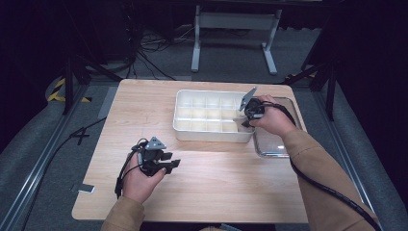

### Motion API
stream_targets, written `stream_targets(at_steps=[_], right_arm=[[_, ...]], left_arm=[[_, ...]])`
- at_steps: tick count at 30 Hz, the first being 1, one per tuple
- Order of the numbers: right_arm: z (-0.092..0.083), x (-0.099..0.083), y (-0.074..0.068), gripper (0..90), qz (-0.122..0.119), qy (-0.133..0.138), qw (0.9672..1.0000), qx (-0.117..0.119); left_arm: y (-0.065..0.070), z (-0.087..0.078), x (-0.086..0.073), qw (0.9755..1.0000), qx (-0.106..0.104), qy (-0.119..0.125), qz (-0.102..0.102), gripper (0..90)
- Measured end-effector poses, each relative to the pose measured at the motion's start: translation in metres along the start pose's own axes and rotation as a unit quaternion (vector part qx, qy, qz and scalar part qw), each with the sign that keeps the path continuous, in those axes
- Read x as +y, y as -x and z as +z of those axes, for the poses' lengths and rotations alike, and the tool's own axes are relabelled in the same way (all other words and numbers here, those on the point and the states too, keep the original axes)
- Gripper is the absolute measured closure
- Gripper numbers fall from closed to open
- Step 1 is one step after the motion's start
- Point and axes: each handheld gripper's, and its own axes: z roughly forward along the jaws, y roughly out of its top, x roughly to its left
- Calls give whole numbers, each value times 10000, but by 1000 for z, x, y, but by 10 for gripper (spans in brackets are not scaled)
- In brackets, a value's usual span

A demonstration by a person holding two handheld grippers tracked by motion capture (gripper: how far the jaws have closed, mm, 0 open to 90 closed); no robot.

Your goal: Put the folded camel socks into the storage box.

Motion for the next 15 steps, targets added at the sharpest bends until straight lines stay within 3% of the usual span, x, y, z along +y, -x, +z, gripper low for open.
stream_targets(at_steps=[8,15], right_arm=[[8,-3,-1,720,183,-92,9998,83],[19,-6,-3,723,262,-331,9990,157]], left_arm=[[0,0,0,10000,5,-14,4,566],[0,1,0,10000,-10,-8,25,566]])
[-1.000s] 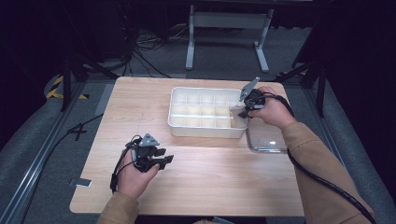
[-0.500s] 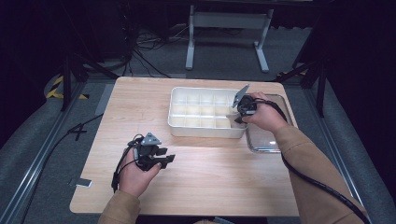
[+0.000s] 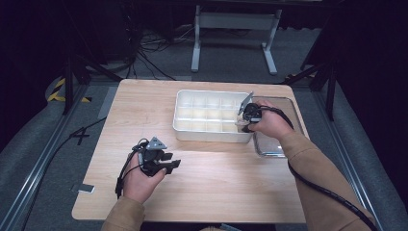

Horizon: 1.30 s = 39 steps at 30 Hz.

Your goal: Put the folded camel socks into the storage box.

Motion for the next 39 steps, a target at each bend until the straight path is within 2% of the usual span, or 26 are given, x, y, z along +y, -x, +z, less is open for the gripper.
stream_targets(at_steps=[4,7,9,10,12,13,15,16,20,23,30,33,39], right_arm=[[1,-2,1,710,122,50,9999,64],[-3,-1,1,651,232,86,9996,94],[-7,0,1,590,413,250,9988,126],[-7,0,1,590,413,250,9988,126],[-13,1,2,567,544,472,9973,124],[-18,2,2,583,645,616,9959,134],[-20,4,2,606,659,685,9954,132],[-22,5,2,652,675,720,9950,124],[-21,7,3,744,665,602,9959,121],[-14,5,4,782,757,547,9953,264],[4,3,5,796,881,329,9947,412],[14,-1,5,797,1009,322,9931,509],[18,4,3,797,1045,140,9937,389]], left_arm=[[0,0,0,10000,-4,-21,-24,566],[0,1,0,10000,-8,-26,-14,566],[0,1,0,10000,-12,-11,-24,566],[0,1,0,10000,-12,-11,-24,565],[1,2,-1,10000,-7,-42,-42,563],[1,3,0,10000,-28,-78,43,562],[2,4,0,10000,-23,-85,37,560],[2,5,0,9999,-37,-104,60,559],[3,5,0,9999,-47,-86,65,553],[2,5,0,9999,-16,-66,88,548],[3,6,0,9999,-56,-97,67,550],[4,5,0,9999,-54,-109,72,550],[4,5,1,9999,-59,-100,97,550]])
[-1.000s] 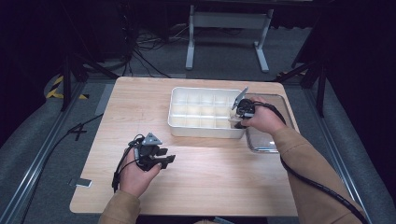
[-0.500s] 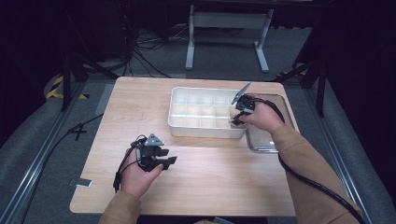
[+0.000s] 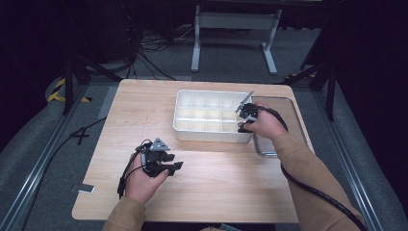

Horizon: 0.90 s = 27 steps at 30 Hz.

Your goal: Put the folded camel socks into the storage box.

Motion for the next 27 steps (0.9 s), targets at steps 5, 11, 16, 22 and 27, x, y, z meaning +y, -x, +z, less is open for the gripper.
stream_targets(at_steps=[5,11,16,22,27], right_arm=[[-2,-1,-3,741,116,29,9999,-38],[-12,-7,-1,657,242,323,9991,117],[-27,-12,-4,584,206,606,9979,105],[-57,-33,-20,564,266,1639,9861,-9],[-68,-47,-34,527,276,2010,9792,36]], left_arm=[[-1,-3,0,10000,-17,92,-24,548],[-4,-2,1,9999,-22,60,-102,537],[-4,1,3,9999,-79,48,-97,528],[-5,1,6,9998,-140,-148,-8,508],[-3,-2,9,9996,-203,-153,108,495]])
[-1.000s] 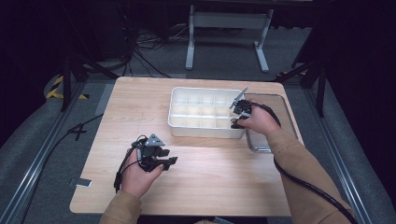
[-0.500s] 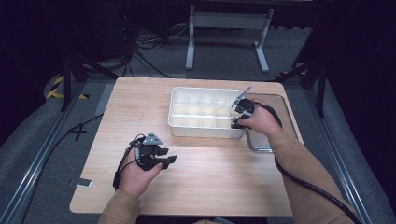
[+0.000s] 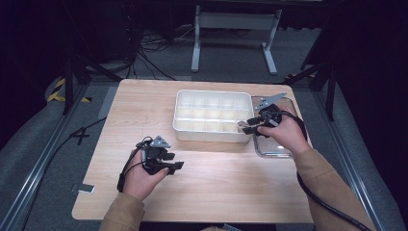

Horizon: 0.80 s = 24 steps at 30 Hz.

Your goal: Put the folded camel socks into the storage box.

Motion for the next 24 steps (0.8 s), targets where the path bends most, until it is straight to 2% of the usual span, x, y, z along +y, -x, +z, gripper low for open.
stream_targets(at_steps=[3,5,8,10,13,14,16,18,23,24], right_arm=[[-14,-8,-15,507,-16,297,9995,145],[-17,-9,-18,504,-13,357,9993,150],[-23,-18,-30,488,-8,589,9980,212],[-25,-27,-39,484,83,751,9968,258],[-26,-40,-51,475,257,931,9948,333],[-27,-44,-55,471,322,962,9944,302],[-26,-50,-61,462,395,996,9940,216],[-25,-54,-67,455,428,985,9939,269],[-19,-64,-81,447,348,993,9938,361],[-17,-66,-84,446,314,930,9945,353]], left_arm=[[3,-1,1,9999,-86,-43,82,494],[4,-1,2,9998,-130,-30,143,494],[5,-1,3,9996,-262,-40,132,503],[5,-1,4,9993,-321,-78,183,508],[8,-1,5,9992,-366,-59,143,508],[8,-1,5,9992,-357,-55,192,508],[9,-1,5,9992,-360,-52,159,508],[9,-2,4,9993,-333,-67,177,507],[6,-2,3,9993,-347,-73,140,507],[6,-2,3,9993,-371,-65,81,507]])
